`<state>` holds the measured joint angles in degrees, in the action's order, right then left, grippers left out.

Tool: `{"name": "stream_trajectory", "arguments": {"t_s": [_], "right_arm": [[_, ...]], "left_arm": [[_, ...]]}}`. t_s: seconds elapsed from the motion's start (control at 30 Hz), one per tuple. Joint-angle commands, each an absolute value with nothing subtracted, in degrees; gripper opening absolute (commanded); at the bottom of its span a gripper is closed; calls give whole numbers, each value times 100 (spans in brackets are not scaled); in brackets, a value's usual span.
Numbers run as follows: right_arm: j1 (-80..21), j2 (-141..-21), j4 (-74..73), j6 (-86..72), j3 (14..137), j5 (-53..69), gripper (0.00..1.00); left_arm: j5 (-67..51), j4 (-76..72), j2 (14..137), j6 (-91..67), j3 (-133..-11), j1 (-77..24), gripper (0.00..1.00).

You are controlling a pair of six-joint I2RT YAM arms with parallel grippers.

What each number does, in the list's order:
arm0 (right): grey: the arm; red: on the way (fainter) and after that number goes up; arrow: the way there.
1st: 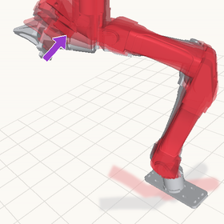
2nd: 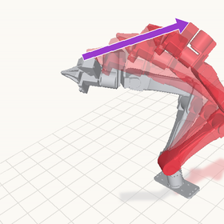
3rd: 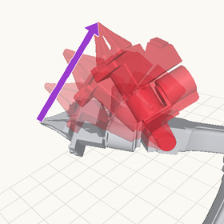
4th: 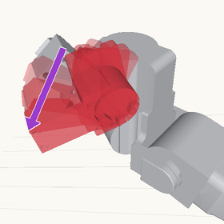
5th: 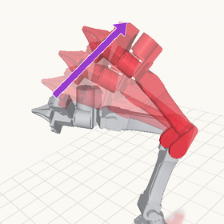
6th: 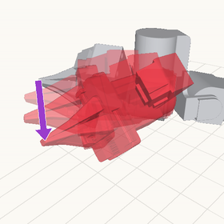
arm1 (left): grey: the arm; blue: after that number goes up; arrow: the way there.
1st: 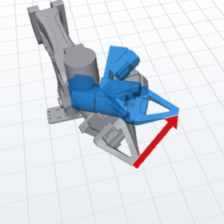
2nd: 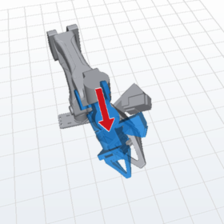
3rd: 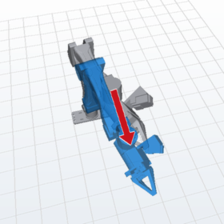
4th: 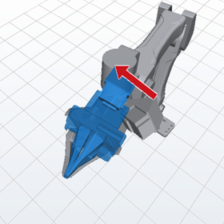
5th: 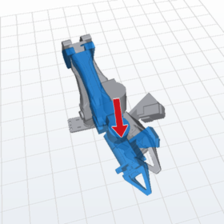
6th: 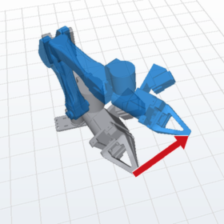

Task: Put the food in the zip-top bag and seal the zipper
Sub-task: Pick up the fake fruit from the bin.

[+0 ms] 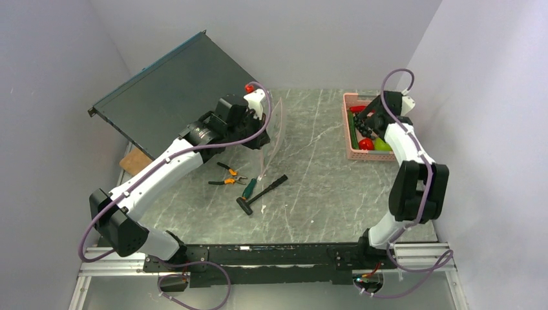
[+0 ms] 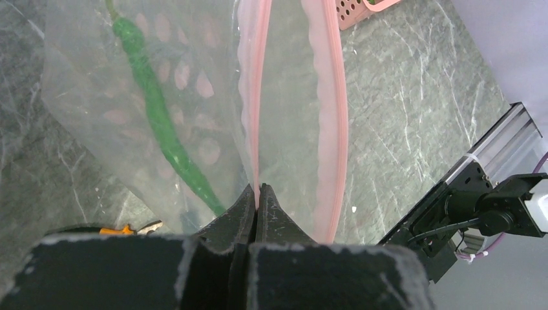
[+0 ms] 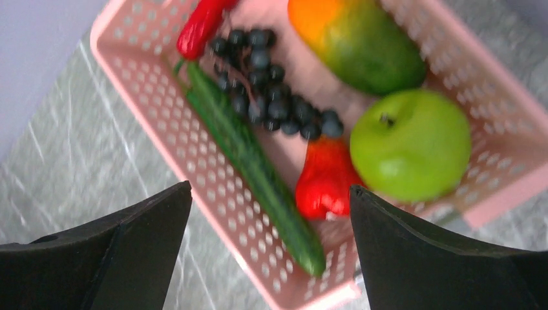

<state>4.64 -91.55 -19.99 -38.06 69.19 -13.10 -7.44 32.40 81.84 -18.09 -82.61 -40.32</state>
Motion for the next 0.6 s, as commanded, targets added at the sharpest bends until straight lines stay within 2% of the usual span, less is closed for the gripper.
{"name": "stream_trajectory", "arguments": {"t_s": [0.0, 0.3, 0.57], "right_arm": [[819, -9864, -2138, -3647, 7903, -1457, 93], [930, -11514, -2835, -2866, 9648, -1044, 91], [931, -12568, -3134, -2487, 10501, -665, 97]], "left_arm": [[-862, 3122, 8087, -1724, -8376, -4056, 0], [-852, 3221, 8189, -1705, -8447, -4057, 0], [-972, 3230, 8280, -1758, -8449, -4060, 0]]}}
